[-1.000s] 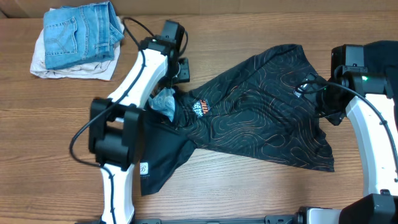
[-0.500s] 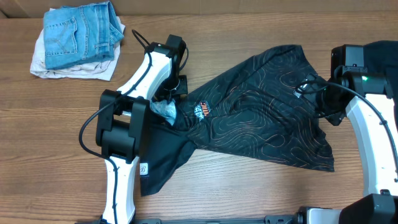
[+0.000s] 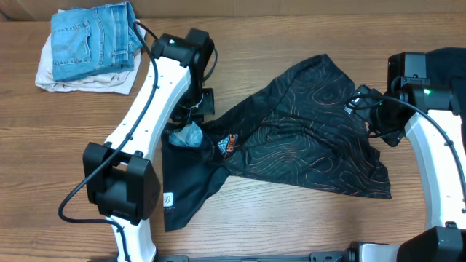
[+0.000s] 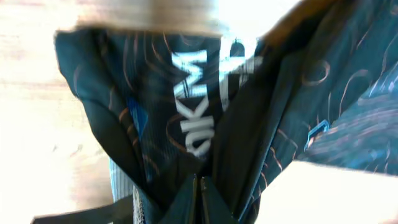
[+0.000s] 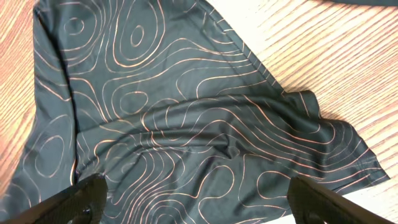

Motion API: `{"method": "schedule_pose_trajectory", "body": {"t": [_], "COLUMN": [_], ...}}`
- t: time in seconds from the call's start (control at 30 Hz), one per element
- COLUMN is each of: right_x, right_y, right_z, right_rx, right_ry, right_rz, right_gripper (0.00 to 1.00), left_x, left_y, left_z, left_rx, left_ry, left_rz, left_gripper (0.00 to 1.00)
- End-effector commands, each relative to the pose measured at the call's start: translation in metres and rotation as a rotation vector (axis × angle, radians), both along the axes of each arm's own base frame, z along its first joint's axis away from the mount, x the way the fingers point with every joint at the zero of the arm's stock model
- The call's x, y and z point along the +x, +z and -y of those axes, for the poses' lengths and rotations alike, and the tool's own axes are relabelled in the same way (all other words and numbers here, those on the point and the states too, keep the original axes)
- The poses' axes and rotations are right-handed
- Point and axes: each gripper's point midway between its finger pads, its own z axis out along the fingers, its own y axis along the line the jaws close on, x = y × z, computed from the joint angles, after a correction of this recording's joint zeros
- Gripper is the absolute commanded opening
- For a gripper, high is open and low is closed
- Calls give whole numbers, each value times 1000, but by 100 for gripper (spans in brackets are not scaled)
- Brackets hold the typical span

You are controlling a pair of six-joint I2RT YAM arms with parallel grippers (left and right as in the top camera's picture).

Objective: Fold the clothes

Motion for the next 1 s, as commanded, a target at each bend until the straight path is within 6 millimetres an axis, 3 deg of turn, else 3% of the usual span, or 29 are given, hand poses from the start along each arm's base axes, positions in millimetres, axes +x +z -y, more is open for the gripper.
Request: {"method": "schedule_pose_trajectory", "body": {"t": [0.0, 0.17, 0.23, 0.3, 0.37, 0.47, 0.6, 0.77, 0.97], "right_x": [1, 1, 1, 2, 2, 1, 1, 1, 0], "right_y": [-1, -1, -1, -1, -1, -1, -1, -1, -1], "right_z": [0, 0, 0, 0, 0, 0, 0, 0, 0], "right_rx": [5, 5, 5, 5, 5, 5, 6, 9, 8], "right_ry": [2, 2, 2, 2, 2, 2, 2, 3, 3], "right_rz": [3, 3, 4, 6, 7, 3, 4, 4, -1], "right_gripper": [96, 96, 96, 96, 96, 96, 96, 96, 96], "left_x": [-32, -79, -86, -80, -59, -30, 8, 16, -2], "left_y": [0, -21, -26, -29, -28, -30, -34, -57, -98], "left_z": [23, 50, 54, 54, 46, 32, 13, 10, 38], "left_rx": [3, 55, 71, 94, 140, 104, 3, -94, -235], "left_ry": [-70, -235, -268, -270, -198, -112, -30, -19, -88], "left_rz": [-82, -187, -194, -159, -75, -14, 47, -18, -191], "left_gripper": [5, 34, 31, 24, 26, 43, 43, 45, 28]}}
